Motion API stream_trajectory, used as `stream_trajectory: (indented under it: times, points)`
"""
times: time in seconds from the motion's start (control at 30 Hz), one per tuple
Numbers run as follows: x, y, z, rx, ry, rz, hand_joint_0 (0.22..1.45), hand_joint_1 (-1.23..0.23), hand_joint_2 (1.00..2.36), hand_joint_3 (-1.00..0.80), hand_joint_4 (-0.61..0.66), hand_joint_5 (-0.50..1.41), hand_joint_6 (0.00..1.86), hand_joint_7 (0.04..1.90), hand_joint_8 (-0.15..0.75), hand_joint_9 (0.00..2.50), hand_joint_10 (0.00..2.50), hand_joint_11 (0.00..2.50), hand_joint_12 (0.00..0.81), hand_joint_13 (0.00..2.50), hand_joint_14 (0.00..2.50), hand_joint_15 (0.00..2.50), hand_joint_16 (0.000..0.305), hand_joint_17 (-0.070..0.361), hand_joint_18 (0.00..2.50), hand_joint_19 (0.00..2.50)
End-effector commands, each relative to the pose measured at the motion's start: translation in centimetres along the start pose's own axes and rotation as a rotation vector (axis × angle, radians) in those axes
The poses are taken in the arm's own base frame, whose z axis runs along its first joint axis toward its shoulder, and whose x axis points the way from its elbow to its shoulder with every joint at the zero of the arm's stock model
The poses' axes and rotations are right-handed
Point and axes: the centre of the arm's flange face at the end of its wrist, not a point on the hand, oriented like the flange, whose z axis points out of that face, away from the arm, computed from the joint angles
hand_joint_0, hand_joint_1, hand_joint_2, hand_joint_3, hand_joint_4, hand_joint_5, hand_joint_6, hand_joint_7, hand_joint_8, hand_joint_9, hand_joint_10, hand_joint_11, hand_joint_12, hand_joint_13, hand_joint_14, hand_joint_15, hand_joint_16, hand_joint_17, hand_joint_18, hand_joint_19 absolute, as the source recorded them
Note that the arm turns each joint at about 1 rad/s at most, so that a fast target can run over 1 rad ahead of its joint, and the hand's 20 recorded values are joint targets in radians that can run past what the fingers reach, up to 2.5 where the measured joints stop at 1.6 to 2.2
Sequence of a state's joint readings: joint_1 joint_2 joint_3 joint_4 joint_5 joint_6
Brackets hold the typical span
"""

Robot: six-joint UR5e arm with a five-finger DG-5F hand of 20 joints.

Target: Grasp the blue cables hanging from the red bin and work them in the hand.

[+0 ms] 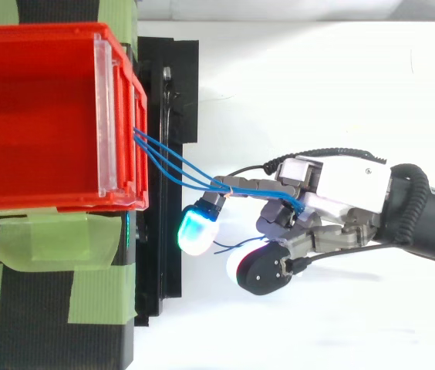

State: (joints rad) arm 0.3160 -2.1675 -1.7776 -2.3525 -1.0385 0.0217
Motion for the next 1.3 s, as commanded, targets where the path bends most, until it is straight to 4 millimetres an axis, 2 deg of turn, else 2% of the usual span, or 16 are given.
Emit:
stream_trajectory:
  times: [0.0, 0.9, 1.27]
  points:
    - [0.0, 0.0, 0.0, -0.001, 0.0, 0.0, 0.76, -0.56, 1.0, -1.0, 0.27, 0.14, 0.0, 1.31, 0.588, 1.53, 2.5, 2.5, 0.683, 1.95, 2.5, 1.9, 0.214, 0.16, 2.34, 0.67]
    - [0.0, 0.0, 0.0, -0.001, 0.0, 0.0, 0.77, -0.55, 1.0, -1.0, 0.28, 0.14, 0.0, 1.29, 0.609, 1.56, 2.5, 2.5, 0.677, 1.97, 2.5, 1.87, 0.207, 0.155, 2.35, 0.64]
    - [-0.01, -0.02, -0.01, 0.001, 0.0, -0.001, 0.77, -0.55, 1.0, -1.0, 0.28, 0.14, 0.0, 1.29, 0.607, 1.56, 2.5, 2.5, 0.678, 1.97, 2.5, 1.87, 0.213, 0.16, 2.35, 0.65]
